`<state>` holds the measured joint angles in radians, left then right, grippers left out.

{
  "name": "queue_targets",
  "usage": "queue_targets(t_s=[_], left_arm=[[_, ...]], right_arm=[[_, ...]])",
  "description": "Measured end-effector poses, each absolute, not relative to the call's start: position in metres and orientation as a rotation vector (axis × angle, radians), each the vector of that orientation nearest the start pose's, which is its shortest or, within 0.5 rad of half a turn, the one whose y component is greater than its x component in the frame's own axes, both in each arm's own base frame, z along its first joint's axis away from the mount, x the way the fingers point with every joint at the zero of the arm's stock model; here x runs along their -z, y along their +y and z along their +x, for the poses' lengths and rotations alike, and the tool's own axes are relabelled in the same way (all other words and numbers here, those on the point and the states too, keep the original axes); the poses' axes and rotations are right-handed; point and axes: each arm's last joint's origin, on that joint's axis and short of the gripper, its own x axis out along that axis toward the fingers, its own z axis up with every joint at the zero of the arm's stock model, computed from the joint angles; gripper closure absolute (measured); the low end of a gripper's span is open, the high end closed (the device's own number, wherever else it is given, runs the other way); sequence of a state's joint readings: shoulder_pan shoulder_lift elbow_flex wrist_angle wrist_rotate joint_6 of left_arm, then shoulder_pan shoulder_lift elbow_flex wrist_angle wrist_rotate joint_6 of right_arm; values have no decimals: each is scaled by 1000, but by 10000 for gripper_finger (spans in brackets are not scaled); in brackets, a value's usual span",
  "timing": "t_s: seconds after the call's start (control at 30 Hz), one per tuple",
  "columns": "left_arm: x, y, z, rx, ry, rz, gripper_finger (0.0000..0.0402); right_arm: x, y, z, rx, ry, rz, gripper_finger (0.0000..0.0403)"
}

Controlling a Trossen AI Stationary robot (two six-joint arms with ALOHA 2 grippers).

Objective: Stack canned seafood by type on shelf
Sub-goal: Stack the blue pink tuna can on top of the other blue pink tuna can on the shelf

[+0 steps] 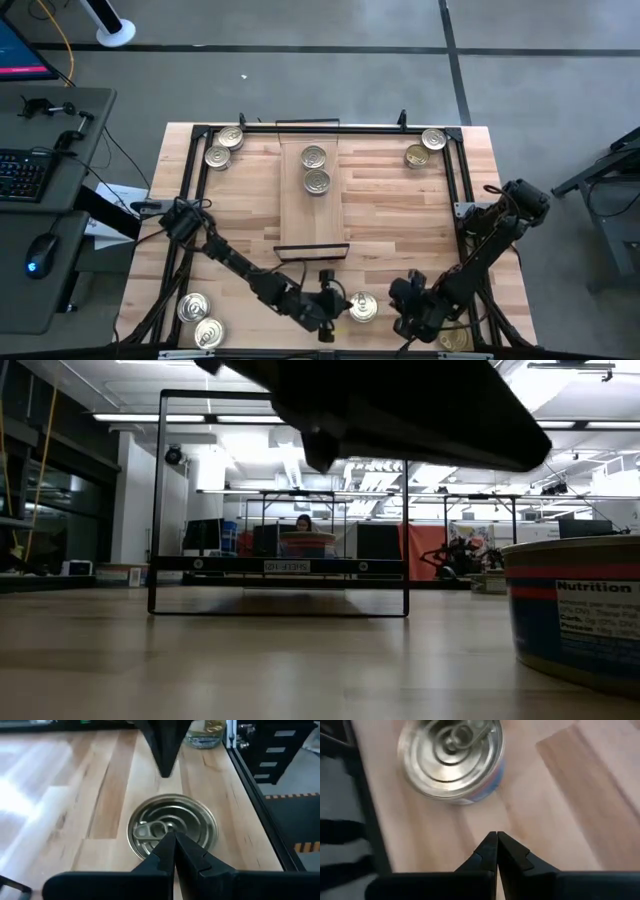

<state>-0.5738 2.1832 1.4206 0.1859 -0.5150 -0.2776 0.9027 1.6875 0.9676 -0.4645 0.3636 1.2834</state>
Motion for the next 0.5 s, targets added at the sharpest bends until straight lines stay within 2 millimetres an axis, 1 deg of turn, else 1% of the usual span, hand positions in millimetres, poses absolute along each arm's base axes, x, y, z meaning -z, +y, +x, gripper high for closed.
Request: queue_targets(t_s=[0.13, 0.23, 0.37, 0.5], left_arm=[[-138, -235, 409, 52, 513, -46, 401], [-136, -235, 408, 80, 533, -54, 401], [-137, -238, 407, 81, 532, -89, 401], [-136, -239, 405, 69, 545, -124, 401]], right_arm=[[-155, 234, 207, 141, 1079, 342, 403], [-148, 232, 213, 82, 1141, 299, 403], [-148, 234, 221, 29, 1090, 279, 403], [-148, 234, 223, 12, 1050, 229, 403]])
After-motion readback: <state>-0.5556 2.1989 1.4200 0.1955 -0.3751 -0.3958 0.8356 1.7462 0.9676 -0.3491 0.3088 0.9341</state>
